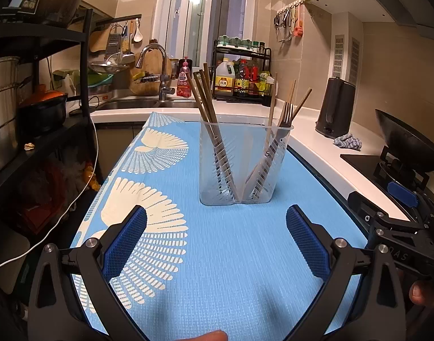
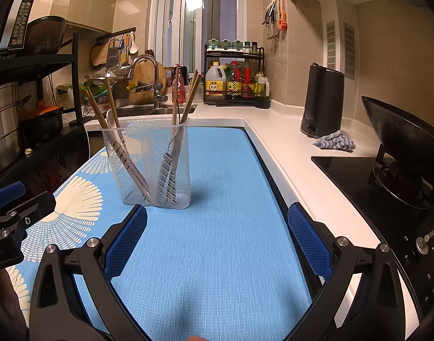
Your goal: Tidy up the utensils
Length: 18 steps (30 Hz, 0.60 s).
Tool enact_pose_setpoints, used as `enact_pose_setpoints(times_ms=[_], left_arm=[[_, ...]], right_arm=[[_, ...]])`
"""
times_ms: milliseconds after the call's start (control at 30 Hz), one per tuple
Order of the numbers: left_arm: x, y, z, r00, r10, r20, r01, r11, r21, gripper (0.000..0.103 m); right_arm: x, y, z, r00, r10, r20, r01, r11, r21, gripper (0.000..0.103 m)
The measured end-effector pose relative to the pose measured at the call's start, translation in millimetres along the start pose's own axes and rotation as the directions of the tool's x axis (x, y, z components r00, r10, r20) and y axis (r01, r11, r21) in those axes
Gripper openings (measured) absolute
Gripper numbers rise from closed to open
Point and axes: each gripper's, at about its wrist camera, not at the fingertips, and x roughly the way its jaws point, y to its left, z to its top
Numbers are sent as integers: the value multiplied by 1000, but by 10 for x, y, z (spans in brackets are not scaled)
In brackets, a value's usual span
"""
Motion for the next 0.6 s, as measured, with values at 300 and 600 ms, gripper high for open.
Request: enact_pose_setpoints(times_ms=[300,600], left_arm=[[0,13,2,1000,0,8,0,1000,-3,96],[16,19,16,1000,10,-4,-10,1000,0,96]], right_arm=[[0,-2,1,1000,0,-1,0,1000,0,98],[2,-4,1,1000,0,0,0,1000,0,98]])
